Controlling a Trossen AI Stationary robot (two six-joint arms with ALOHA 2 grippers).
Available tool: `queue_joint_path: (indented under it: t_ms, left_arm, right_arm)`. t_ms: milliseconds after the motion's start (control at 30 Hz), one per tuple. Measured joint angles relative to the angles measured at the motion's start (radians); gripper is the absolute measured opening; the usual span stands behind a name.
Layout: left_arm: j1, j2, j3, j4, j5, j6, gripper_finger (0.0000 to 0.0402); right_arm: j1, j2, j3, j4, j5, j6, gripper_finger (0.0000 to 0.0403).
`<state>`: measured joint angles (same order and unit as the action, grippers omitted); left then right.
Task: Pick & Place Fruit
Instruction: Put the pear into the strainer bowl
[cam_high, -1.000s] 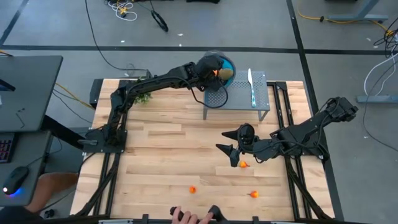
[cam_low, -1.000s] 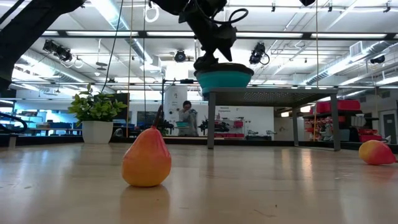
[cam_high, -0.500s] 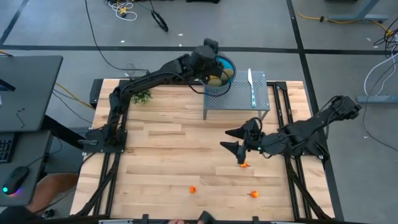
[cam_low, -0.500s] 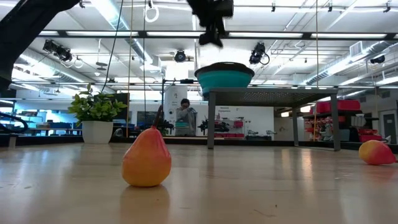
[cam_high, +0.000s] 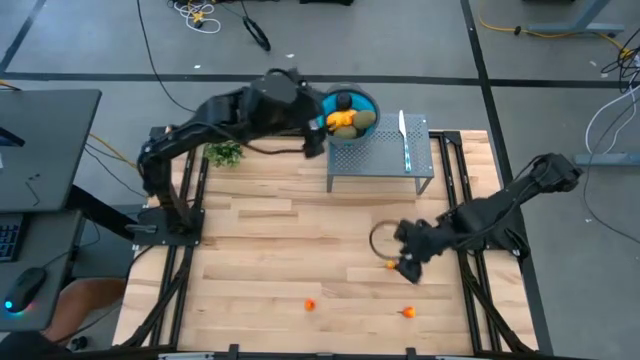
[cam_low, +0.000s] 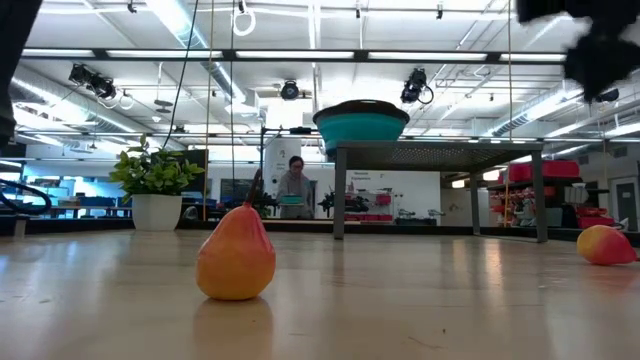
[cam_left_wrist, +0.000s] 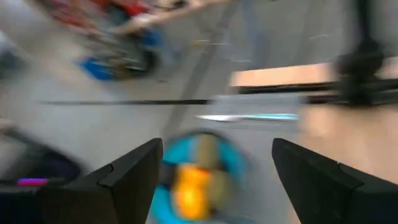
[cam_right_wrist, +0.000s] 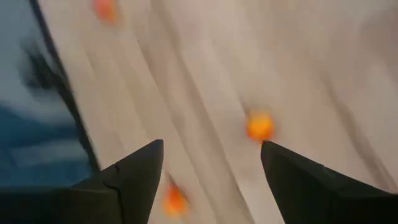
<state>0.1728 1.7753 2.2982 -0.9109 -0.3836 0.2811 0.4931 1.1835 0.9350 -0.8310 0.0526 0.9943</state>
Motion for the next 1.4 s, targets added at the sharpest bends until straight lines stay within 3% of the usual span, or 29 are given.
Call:
queue_joint_path:
  t_ms: [133, 233, 467, 633, 833, 967, 1133, 1400]
  left_arm:
    - [-0.024, -0.031, 0.000, -0.117, 0.186, -0.157, 0.0310]
    - [-0.050, -0.033, 0.000, -0.188, 0.222, -0.218, 0.0310]
    - [-0.107, -0.032, -0.001, -0.264, 0.199, -0.268, 0.0310]
    - [-0.119, -0.031, -0.001, -0.249, 0.111, -0.317, 0.0310]
    - [-0.119, -0.031, -0.001, -0.241, 0.082, -0.357, 0.0310]
    - [-0.119, -0.031, -0.001, -0.240, 0.054, -0.383, 0.0310]
    - [-0.119, -0.031, -0.001, -0.240, 0.033, -0.406, 0.0310]
    - [-0.119, -0.031, -0.002, -0.240, 0.005, -0.455, 0.0310]
  right_arm:
    - [0.038, 0.004, -0.151, 0.001, -0.065, -0.013, 0.0257]
    - [0.070, 0.004, -0.255, 0.075, -0.052, -0.001, 0.0244]
    - [0.135, 0.009, -0.449, 0.434, 0.056, -0.138, 0.0231]
    - [0.150, 0.009, -0.519, 0.508, 0.184, -0.287, 0.0231]
    - [0.151, 0.006, -0.623, 0.657, 0.155, -0.322, 0.0219]
    - [0.152, 0.007, -0.652, 0.715, 0.188, -0.361, 0.0193]
    - [0.152, 0.026, -0.712, 0.860, 0.234, -0.526, 0.0156]
    - [0.151, 0.039, -0.749, 0.886, 0.265, -0.533, 0.0094]
